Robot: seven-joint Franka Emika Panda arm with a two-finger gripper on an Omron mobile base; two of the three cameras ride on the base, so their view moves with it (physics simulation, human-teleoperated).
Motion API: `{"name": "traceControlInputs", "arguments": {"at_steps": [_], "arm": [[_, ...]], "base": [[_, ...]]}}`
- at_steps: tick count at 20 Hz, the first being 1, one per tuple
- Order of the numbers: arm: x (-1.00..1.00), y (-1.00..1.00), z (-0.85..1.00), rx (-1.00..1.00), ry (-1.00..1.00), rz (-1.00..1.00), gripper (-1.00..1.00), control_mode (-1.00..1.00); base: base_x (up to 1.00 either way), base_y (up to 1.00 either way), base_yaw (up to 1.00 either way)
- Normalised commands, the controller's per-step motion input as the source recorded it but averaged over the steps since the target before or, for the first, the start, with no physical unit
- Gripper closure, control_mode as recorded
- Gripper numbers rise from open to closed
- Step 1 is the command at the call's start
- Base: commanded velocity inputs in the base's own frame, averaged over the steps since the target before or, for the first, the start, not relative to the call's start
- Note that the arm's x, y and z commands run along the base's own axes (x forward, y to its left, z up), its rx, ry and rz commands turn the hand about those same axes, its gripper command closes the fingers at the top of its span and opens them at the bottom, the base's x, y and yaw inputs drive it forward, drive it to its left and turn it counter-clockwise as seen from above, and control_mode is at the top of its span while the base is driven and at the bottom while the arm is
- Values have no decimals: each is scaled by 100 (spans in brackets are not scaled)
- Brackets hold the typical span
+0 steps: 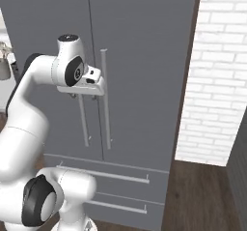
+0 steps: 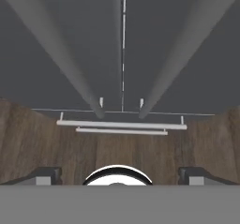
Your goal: Take the strawberry from the fridge and place it on top of the pancake, located on the dining counter.
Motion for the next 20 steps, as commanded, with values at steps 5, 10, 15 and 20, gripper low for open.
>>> {"name": "traceControlInputs", "arguments": {"at_steps": [5,10,15,20], "arm": [[0,0,0,0,0,0,-100,100],[0,0,0,0,0,0,-100,100],[0,0,0,0,0,0,-100,-100],[25,-13,-13,0,-15,-1,-100,-100]], "base": [[-50,0,-1],[-39,0,0],[-5,0,0],[0,0,0]]}}
